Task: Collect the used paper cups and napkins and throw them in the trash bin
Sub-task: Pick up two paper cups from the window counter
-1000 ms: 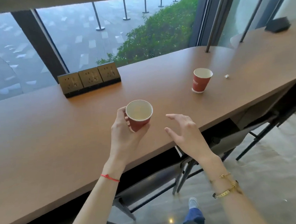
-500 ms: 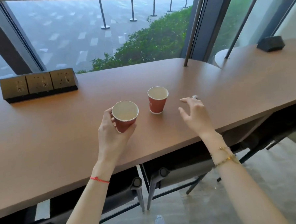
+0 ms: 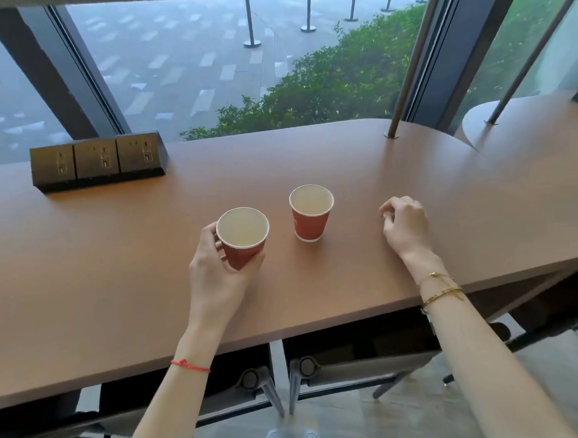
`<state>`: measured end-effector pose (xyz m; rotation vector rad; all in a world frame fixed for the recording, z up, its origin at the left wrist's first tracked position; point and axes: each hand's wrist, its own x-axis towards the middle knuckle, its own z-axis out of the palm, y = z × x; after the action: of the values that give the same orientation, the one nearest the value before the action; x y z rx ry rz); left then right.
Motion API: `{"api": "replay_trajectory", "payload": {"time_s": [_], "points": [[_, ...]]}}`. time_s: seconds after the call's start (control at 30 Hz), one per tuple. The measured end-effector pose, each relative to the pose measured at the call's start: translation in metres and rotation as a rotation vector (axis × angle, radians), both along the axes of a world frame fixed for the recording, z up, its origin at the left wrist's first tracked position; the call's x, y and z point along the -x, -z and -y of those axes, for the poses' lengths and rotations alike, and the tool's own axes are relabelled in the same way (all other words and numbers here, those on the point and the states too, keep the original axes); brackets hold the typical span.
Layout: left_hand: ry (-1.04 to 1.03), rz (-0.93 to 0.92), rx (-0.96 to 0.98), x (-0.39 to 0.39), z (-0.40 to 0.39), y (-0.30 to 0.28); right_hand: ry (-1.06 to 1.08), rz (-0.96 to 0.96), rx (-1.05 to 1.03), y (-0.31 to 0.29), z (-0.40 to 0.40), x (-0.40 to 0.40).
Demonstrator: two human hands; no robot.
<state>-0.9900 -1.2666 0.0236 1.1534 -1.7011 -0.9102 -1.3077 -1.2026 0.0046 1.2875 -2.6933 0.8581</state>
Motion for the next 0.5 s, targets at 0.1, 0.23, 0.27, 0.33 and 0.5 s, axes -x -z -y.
{"api": "replay_trajectory", "payload": {"time_s": [0.1, 0.23, 0.27, 0.33, 0.5], "points": [[-0.001, -0.002, -0.004, -0.002, 0.003, -0.001, -0.121, 0.101, 0.102, -0.007, 0.0, -0.02], [-0.005, 0.007, 0.003, -0.005, 0.008, -0.003, -0.222, 0.246, 0.226, -0.018, 0.0, -0.062], [-0.003, 0.012, 0.003, -0.006, 0.009, -0.002, -0.239, 0.291, 0.226, -0.018, 0.0, -0.071], [-0.007, 0.025, 0.006, -0.008, 0.009, -0.002, -0.269, 0.426, 0.191, -0.02, 0.003, -0.085], [-0.012, 0.041, -0.013, -0.013, 0.011, 0.001, -0.296, 0.605, 0.07, -0.018, 0.013, -0.1]]}}
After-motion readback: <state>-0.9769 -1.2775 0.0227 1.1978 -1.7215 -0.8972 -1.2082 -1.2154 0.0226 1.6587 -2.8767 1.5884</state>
